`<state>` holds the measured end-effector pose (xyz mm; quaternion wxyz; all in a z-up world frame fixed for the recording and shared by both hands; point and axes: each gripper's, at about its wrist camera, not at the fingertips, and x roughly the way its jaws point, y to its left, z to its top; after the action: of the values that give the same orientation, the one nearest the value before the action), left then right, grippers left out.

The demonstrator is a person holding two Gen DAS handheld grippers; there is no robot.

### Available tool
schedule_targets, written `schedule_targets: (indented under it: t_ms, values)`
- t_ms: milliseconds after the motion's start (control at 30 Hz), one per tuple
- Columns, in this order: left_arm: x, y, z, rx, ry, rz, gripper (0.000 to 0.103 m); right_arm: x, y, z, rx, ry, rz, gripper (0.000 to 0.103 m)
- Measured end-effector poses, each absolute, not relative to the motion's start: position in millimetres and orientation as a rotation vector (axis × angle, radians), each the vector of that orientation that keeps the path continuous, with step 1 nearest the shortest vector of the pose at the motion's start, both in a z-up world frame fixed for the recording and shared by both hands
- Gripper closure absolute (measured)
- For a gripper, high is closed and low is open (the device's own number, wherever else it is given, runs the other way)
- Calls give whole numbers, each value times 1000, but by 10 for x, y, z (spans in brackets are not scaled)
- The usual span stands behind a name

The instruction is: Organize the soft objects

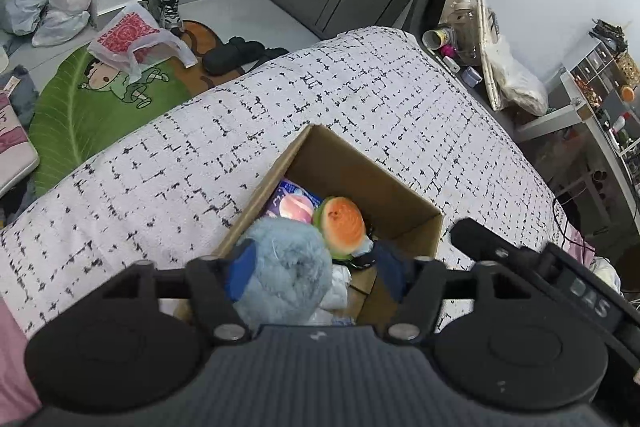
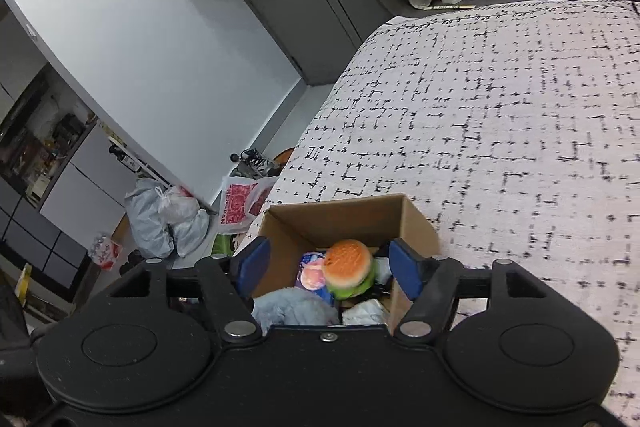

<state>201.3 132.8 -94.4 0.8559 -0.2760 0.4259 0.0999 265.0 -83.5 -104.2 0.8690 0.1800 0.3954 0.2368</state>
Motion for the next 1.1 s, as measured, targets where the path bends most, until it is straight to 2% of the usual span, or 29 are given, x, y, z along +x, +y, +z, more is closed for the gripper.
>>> schedule_targets:
  t_ms: [167,400,500,567,700,867,1100]
  values:
    - [1953,1140,-809,-550,896,181,24,2530,-1098,-870,381,793,467,25]
    - [1780,878,-543,-498,866,156,18,2265,-1480,-611,361,733,432,11]
    - [1696,745,-439,-468,853,144,16,2164,-1624,-539,364,714,431,8]
    - [1631,646,-376,-451,842,129,11,2090,-1734,-486,376,701,434,7]
    - [1498,470,-276,-419,824,116,9,1958,-1869,-414,371,679,434,1]
    - [1351,319,-194,-391,820,122,2,1803,-2016,-368,364,668,438,0]
    - [1160,163,-94,-354,801,126,2,1619,-2236,-319,373,652,439,0]
